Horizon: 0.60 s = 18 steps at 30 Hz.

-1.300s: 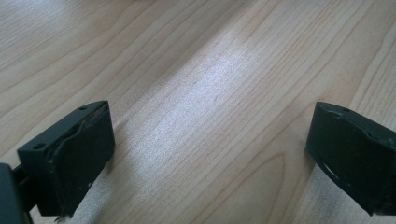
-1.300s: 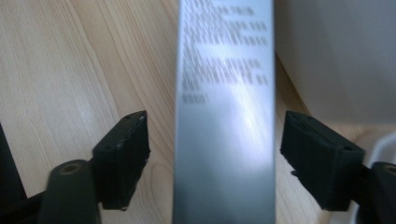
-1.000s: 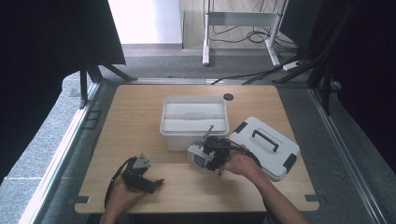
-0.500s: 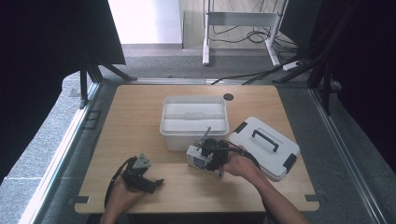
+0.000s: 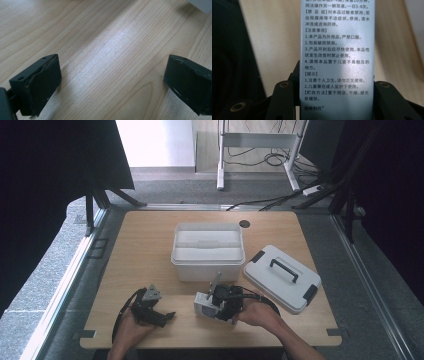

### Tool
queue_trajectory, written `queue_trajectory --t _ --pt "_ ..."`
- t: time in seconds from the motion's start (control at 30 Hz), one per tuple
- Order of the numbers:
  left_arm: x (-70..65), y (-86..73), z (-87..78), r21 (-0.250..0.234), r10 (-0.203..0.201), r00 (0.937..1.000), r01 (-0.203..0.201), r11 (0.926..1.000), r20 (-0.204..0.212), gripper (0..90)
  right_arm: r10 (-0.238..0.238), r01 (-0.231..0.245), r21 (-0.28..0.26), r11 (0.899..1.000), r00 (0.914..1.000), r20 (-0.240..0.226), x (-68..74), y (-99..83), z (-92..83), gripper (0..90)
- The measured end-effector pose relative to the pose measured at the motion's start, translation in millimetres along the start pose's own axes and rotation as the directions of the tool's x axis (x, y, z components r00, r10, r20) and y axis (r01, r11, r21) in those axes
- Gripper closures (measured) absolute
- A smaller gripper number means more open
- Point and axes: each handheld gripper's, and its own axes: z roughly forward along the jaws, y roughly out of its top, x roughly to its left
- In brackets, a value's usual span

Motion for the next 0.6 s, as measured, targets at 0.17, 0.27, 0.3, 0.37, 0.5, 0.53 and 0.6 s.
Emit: queue_trajectory --t 0.17,0.27,0.3,0.37,0.5,0.53,0.6 --pt "0.2 0.0 -0.2 0.003 0.003 1.0000 -0.003 1.0000 0.001 0.9 -0.026 0.026 0.003 1.000 0.9996 -0.007 14.4 -1.0 2.9 54.7" --pt "0.1 0.0 -0.1 0.001 0.003 1.0000 -0.003 1.0000 -0.001 0.9 -0.028 0.028 0.003 1.000 0.9996 -0.008 19.2 -3.7 6.3 54.6" --pt "0.1 0.0 -0.1 0.001 0.003 1.0000 -0.003 1.0000 -0.001 0.9 -0.027 0.027 0.002 1.000 0.9996 -0.010 20.0 -5.0 7.8 54.6" --pt "0.1 0.0 -0.1 0.001 0.003 1.0000 -0.003 1.0000 -0.001 0.9 -0.028 0.028 0.003 1.000 0.9995 -0.016 21.1 -7.4 11.0 54.4" --pt "0.1 0.0 0.0 0.001 0.003 1.0000 -0.003 1.0000 -0.001 0.9 -0.043 0.043 0.008 0.999 0.9990 -0.011 23.0 -9.4 12.4 51.0" --pt "0.1 0.0 -0.1 0.002 0.003 1.0000 -0.003 1.0000 -0.001 1.0 -0.042 0.042 -0.001 0.999 0.9991 -0.011 23.4 -8.9 10.0 48.4" --pt "0.1 0.0 0.0 0.002 0.003 1.0000 -0.003 1.0000 -0.001 0.9 -0.044 0.044 -0.003 0.999 0.9990 -0.013 23.4 -8.6 8.5 47.7"
